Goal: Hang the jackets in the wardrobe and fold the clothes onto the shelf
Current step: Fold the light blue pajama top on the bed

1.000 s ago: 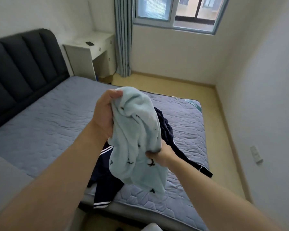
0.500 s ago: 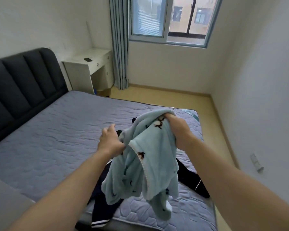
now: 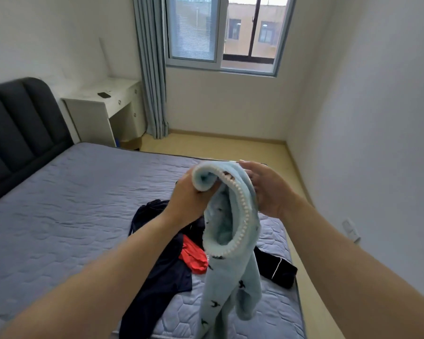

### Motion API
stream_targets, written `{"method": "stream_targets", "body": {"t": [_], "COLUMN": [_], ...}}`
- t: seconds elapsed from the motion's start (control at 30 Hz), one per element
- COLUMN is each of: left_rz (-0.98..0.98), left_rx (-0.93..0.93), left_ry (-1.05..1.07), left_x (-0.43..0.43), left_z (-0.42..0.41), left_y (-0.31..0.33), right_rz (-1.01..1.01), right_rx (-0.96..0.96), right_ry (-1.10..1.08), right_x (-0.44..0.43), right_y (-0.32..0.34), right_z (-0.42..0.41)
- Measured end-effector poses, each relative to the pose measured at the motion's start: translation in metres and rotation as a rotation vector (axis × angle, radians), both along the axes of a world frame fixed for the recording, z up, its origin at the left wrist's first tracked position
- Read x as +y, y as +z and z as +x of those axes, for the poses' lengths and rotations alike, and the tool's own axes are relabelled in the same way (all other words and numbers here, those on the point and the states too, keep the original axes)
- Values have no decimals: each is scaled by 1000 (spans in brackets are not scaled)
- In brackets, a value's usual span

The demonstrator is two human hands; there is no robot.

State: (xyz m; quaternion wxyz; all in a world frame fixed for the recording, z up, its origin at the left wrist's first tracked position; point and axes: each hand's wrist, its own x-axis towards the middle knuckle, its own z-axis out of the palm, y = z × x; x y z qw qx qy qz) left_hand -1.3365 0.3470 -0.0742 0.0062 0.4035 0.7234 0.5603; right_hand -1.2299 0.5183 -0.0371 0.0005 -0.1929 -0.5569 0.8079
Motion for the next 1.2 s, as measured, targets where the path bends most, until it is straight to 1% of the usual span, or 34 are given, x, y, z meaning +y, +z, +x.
{"method": "stream_targets", "body": {"t": [0.03, 0.07, 0.13, 0.2, 0.27, 0.37, 0.4, 0.47, 0.5, 0.57, 0.6, 0.67, 0.73, 0.83, 0.9, 0.93, 1.0, 1.03, 1.07, 1.13, 1.2], "left_rz": [5, -5, -96, -109, -98, -122, -123, -96, -76, -37, -21, -2, -3, -33, -48, -54, -95, -131, -171, -250, -319], "left_rx": [-70, -91, 70, 215, 231, 213, 212, 202, 182, 134, 109, 83, 74, 38, 23, 6, -33, -42, -45, -45, -71], "left_ry": [62, 99, 113, 61, 54, 157, 183, 217, 219, 190, 165, 114, 91, 104, 139, 152, 177, 186, 190, 194, 210], "left_x": [6, 10, 19, 30, 41, 53, 56, 59, 61, 63, 64, 64, 61, 51, 41, 35, 23, 18, 12, 2, -5], "left_z": [-5, -8, -12, -11, -11, -15, -17, -19, -20, -19, -19, -18, -21, -32, -45, -52, -67, -73, -79, -87, -94], "left_y": [4, 10, 22, 33, 37, 40, 42, 48, 51, 56, 58, 61, 62, 59, 56, 54, 49, 46, 43, 37, 31], "right_rz": [0, 0, 16, 12, -20, -5, 40, 203, 286, 393, 429, 540, 614, 681, 791, 843, 876, 893, 945, 1185, 1404], "right_rx": [-3, -5, -16, -30, -36, -55, -83, -194, -256, -323, -322, -306, -281, -240, -272, -258, -168, -137, -131, -198, -288], "right_ry": [-19, -36, -49, -83, -122, -149, -167, -184, -150, 14, 107, 186, 134, -78, -224, -318, -452, -453, -408, -259, -174], "right_x": [3, 6, 7, 6, 5, 5, 4, 2, 0, -8, -13, -26, -32, -25, -12, -6, 8, 15, 21, 35, 45], "right_y": [-5, -11, -26, -40, -51, -61, -63, -69, -72, -76, -76, -73, -74, -83, -84, -80, -69, -60, -53, -43, -31], "right_z": [4, 8, 15, 22, 30, 41, 43, 46, 48, 53, 52, 49, 40, 29, 26, 24, 22, 21, 19, 18, 20]}}
